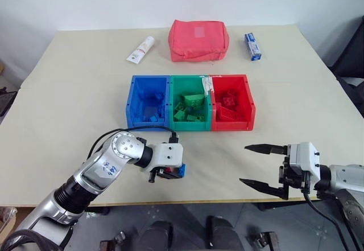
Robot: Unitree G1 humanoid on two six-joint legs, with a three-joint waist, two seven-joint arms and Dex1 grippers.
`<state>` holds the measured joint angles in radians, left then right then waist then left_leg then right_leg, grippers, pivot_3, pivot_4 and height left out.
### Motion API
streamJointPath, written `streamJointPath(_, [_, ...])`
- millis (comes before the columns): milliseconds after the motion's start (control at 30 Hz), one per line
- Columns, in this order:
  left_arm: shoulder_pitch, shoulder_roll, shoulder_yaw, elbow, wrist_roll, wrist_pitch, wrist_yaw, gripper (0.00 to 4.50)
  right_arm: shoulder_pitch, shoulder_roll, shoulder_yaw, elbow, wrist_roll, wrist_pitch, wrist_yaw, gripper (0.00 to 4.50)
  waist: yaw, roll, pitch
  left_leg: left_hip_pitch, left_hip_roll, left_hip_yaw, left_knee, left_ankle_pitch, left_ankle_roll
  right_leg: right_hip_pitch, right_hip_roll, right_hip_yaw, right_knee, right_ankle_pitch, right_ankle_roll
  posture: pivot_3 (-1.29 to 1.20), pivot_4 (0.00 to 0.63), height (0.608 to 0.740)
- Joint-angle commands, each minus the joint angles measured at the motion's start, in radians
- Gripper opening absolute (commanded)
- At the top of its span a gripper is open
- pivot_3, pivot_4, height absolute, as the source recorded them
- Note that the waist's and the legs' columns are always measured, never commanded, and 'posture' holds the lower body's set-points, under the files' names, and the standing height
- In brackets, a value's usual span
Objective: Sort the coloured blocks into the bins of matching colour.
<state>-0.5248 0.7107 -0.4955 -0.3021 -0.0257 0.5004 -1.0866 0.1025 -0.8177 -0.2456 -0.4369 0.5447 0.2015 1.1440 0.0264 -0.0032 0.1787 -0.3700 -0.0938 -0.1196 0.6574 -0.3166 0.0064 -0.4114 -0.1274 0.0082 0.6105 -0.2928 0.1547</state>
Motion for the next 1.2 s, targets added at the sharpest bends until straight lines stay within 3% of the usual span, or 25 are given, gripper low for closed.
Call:
streamJointPath(33, [0.008, -0.001, -0.001, -0.003, 0.023, -0.028, 0.000, 1.44, -0.019, -0.016, -0.025, -0.015, 0.020, -0.002, 0.003, 4.50, 0.000, 0.000, 0.000, 0.000, 0.000, 0.000, 0.000, 0.000, 0.000, 0.000, 0.000, 0.000, 0.000, 0.000, 0.000, 0.00, 0.150, 0.740])
streamJointPath(300, [0.003, -0.069, 0.072, 0.008, -0.027, -0.043, 0.043, 1.44, -0.024, -0.007, -0.014, -0.004, 0.009, -0.012, -0.003, 4.50, 0.002, 0.000, 0.000, -0.001, -0.001, 0.000, 0.001, 0.000, 0.001, 0.000, 0.000, 0.000, 0.000, 0.000, 0.000, 0.00, 0.150, 0.740])
streamJointPath(467, [0.023, -0.193, 0.270, 0.012, -0.193, -0.075, 0.108, 1.44, -0.014, 0.023, -0.037, -0.036, 0.062, 0.008, -0.037, 4.50, 0.001, 0.000, 0.000, -0.001, 0.000, -0.001, 0.002, 0.000, 0.001, 0.000, 0.000, 0.000, 0.000, 0.000, 0.000, 0.00, 0.150, 0.740])
streamJointPath(667, [0.050, -0.304, 0.556, 0.035, -0.263, -0.030, 0.378, 1.44, -0.037, 0.100, -0.062, -0.056, 0.120, 0.006, -0.132, 4.50, -0.002, 0.000, 0.000, -0.001, 0.001, -0.001, 0.003, -0.001, 0.000, 0.000, 0.000, -0.001, 0.002, 0.000, 0.000, 0.00, 0.150, 0.740])
streamJointPath(733, [0.047, -0.332, 0.630, 0.047, -0.217, -0.037, 0.524, 1.44, -0.057, 0.118, -0.056, -0.036, 0.103, -0.007, -0.150, 4.50, 0.000, 0.000, 0.000, -0.001, 0.000, -0.001, 0.004, -0.001, 0.000, 0.000, 0.000, 0.000, 0.002, 0.000, 0.000, 0.00, 0.150, 0.740])
streamJointPath(933, [-0.012, -0.331, 0.643, 0.185, -0.159, 0.012, 0.670, 1.44, -0.122, 0.144, -0.033, 0.019, 0.074, -0.027, -0.173, 4.50, 0.009, -0.001, 0.000, -0.001, -0.001, -0.001, 0.005, -0.001, 0.000, 0.000, 0.000, -0.001, 0.003, 0.000, 0.000, 0.00, 0.150, 0.740])
streamJointPath(1200, [-0.114, -0.277, 0.631, 0.333, -0.225, -0.025, 0.518, 3.89, -0.178, 0.143, -0.004, 0.072, 0.048, -0.044, -0.140, 4.50, 0.000, -0.001, 0.000, -0.002, -0.001, -0.001, 0.005, -0.001, 0.000, -0.001, 0.000, -0.001, 0.004, 0.000, 0.001, 0.00, 0.150, 0.740])
